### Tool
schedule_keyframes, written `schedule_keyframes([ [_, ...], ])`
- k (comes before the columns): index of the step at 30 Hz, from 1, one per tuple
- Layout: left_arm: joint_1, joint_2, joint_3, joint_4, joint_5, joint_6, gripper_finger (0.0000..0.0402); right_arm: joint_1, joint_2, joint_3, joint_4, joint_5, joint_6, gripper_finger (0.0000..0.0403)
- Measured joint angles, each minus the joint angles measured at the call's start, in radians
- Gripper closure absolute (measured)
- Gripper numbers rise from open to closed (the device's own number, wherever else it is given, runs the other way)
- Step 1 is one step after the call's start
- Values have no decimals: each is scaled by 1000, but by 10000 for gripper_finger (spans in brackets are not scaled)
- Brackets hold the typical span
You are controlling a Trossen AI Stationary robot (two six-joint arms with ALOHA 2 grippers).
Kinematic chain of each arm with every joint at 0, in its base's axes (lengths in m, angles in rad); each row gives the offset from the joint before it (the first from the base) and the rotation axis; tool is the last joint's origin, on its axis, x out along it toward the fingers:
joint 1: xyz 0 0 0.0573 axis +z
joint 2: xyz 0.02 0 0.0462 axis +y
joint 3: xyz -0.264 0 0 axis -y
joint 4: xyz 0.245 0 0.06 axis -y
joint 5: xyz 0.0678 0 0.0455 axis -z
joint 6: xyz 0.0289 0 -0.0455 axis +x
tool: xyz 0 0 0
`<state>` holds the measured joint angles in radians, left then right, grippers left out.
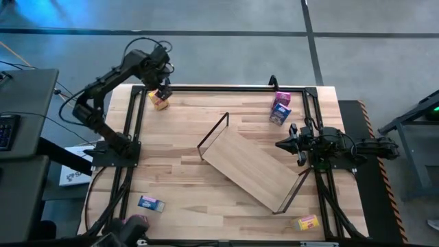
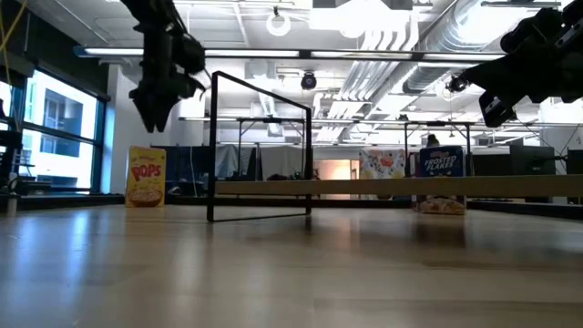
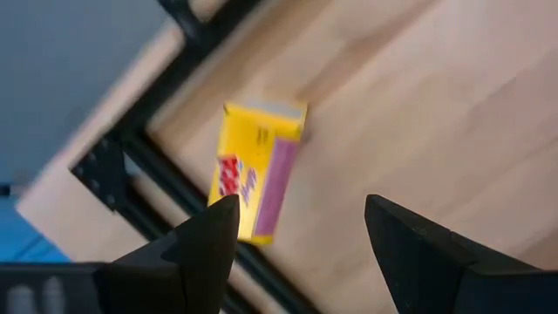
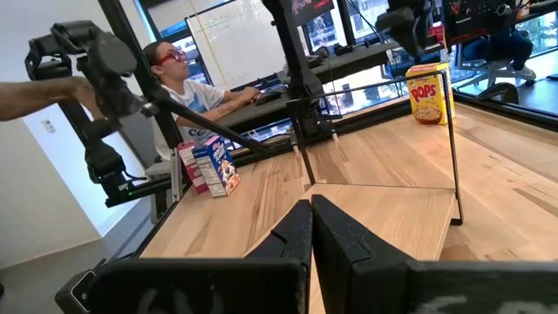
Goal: Stack cereal on shelf
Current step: Put the top yellow cereal box on the shelf
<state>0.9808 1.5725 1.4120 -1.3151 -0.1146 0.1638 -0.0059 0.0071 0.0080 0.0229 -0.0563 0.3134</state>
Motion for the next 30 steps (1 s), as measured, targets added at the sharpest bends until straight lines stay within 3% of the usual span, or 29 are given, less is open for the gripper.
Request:
schedule_keyframes([
  [12,52,64,0,3,-36,22,157,0,0,0,0,0,0,402],
  [22,82,65,-10,46,-22,27,100,0,0,0,0,0,0,402],
  [30,97,119,-26,51,7,82,91,0,0,0,0,0,0,402],
])
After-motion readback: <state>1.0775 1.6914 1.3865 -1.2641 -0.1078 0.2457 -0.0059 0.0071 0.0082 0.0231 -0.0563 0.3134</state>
